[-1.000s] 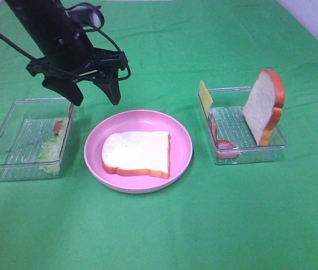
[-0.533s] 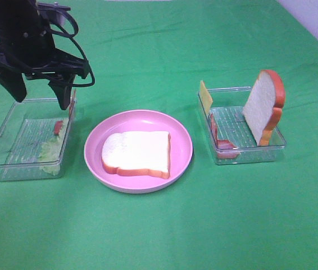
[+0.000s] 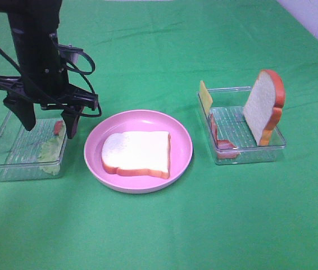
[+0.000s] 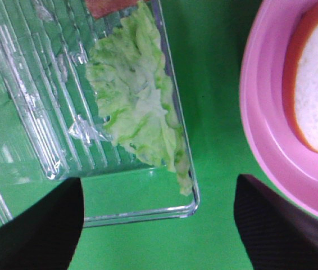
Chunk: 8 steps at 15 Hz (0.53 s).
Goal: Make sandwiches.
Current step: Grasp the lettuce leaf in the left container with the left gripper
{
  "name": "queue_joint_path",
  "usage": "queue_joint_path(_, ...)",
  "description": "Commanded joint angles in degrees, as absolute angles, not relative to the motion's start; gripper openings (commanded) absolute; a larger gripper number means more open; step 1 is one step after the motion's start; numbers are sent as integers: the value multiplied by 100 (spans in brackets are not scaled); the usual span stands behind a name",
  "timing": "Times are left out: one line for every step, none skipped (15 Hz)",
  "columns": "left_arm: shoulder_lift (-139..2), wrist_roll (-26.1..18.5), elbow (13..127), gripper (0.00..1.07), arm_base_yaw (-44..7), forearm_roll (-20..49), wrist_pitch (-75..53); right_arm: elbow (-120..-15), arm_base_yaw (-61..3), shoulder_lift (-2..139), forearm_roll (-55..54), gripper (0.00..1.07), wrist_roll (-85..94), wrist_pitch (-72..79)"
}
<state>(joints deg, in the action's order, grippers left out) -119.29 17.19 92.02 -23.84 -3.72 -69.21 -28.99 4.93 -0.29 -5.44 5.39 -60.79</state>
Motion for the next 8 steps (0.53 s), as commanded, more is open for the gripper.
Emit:
queue_joint_path(-12147, 1793, 9190, 71, -2424, -350, -6641, -2899, 516, -115, -521, 73, 607, -6079)
queue_joint_path(-12215, 1793, 9190, 71, -2424, -350, -6572, -2899, 516, -115, -521, 73, 607, -6079)
queue_joint_path(-12256, 1793, 9190, 71, -2424, -350, -6526, -2899, 516, -115, -521, 73, 607, -6079)
queue_joint_path(-12290, 1793, 9190, 70, -2424, -350, -6492, -2899, 516, -115, -521, 73, 607, -6079)
queue_joint_path(-12290, 1793, 9190, 66, -2424, -350, -6406, -2899, 516, -115, -521, 73, 607, -6079)
queue_joint_path(-12290, 1793, 9190, 55, -2424, -350, -6348, -2899, 516, -115, -521, 73, 607, -6079)
queue_joint_path(-12290, 1793, 9190, 50, -2424, -350, -6337, -2899, 516, -115, -521, 73, 607, -6079)
queue_joint_path(-12290, 1793, 9190, 46, -2424, -350, -6337, -2899, 516, -115, -521, 73, 607, -6079)
